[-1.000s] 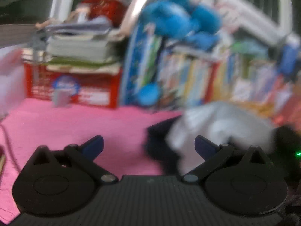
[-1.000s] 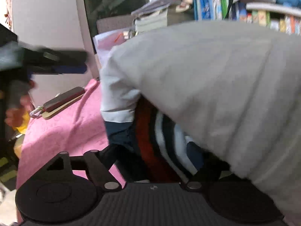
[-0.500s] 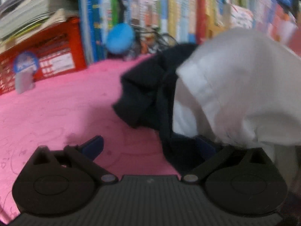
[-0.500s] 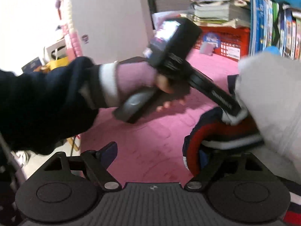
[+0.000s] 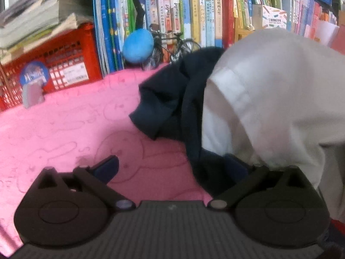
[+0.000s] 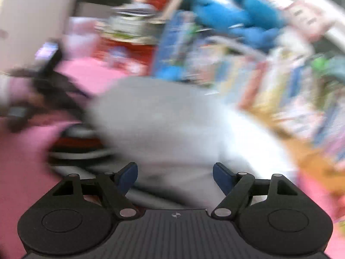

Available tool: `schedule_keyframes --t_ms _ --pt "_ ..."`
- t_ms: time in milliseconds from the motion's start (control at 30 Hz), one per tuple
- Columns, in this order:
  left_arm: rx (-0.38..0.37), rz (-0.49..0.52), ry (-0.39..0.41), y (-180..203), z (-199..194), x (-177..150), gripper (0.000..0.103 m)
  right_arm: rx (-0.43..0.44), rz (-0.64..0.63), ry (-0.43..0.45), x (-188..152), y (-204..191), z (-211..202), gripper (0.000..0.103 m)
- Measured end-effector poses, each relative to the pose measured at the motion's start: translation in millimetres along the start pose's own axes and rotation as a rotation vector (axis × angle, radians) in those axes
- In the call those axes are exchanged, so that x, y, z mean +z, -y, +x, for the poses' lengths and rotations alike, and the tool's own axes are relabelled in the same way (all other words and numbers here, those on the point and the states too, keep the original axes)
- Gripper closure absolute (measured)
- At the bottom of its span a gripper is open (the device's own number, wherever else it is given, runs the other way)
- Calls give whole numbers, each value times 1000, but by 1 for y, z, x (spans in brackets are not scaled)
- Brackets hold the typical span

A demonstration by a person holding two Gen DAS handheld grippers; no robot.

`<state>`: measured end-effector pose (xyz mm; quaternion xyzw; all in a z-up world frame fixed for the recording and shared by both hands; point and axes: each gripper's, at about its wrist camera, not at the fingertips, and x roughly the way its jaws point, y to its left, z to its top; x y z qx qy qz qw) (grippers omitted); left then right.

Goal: Fold clothes

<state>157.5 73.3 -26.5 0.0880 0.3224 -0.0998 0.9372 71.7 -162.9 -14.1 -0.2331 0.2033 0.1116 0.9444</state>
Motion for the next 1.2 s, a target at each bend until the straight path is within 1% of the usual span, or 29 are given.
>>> schedule_keyframes --t_ms 33,67,100,167,200,267,333,367,400,467,500,567,600,633,667,700,733,800,900,967,1033,1067,1100,1133,1200 --pt "10 1 26 2 -9 1 0 -75 -36 12 3 4 7 21" --pt "0 -9 64 3 -23 3 0 -123 -52 17 6 10 17 19" --pt "-18 -24 106 4 -37 5 0 -153 -55 17 10 17 28 19" --pt "-82 -47 195 7 -70 10 0 -162 -28 -7 15 26 53 19" --pt "-119 -34 225 12 -83 11 0 -166 -16 -27 15 29 67 18" --pt "-194 14 274 26 -104 12 0 -190 -1 -75 13 34 96 19" --pt "-231 97 283 46 -112 9 0 -212 22 -105 8 39 112 19" --pt "-244 149 281 57 -112 7 0 -218 41 -114 7 42 113 19" --pt "-239 206 274 69 -108 4 0 -222 62 -121 8 45 111 20" --pt "-169 293 241 88 -89 -1 0 -223 102 -77 9 51 90 20" --pt "-132 290 237 88 -79 1 0 -208 108 -46 9 52 75 20" --pt "-61 254 242 84 -62 7 1 -158 101 18 7 52 43 20" --pt "-60 186 252 75 -58 15 1 -126 90 43 6 51 27 20" --pt "-75 97 265 63 -56 25 0 -90 74 63 5 47 11 20" --pt "-91 18 273 51 -55 34 0 -34 50 68 4 42 -4 20" --pt "-109 -57 279 41 -54 43 0 -13 31 65 3 38 -9 20" --pt "-104 -93 288 35 -54 50 0 -27 18 65 4 35 -7 20" --pt "-76 -118 313 30 -57 61 1 -54 -8 65 6 29 -2 20" --pt "-100 -124 394 29 -81 62 1 -96 -46 65 8 20 4 20" --pt "-126 -134 454 27 -103 57 1 -123 -71 65 10 14 8 23" --pt "-150 -149 512 22 -120 57 0 -151 -97 64 12 9 13 32" --pt "-158 -145 523 20 -125 58 0 -171 -79 77 15 11 15 39" --pt "-162 -136 526 19 -129 58 0 -185 -39 88 18 17 18 57" --pt "-167 -127 529 18 -132 59 0 -187 -4 83 21 24 22 63" --pt "-196 -53 500 27 -132 52 0 -185 53 74 25 36 32 65"
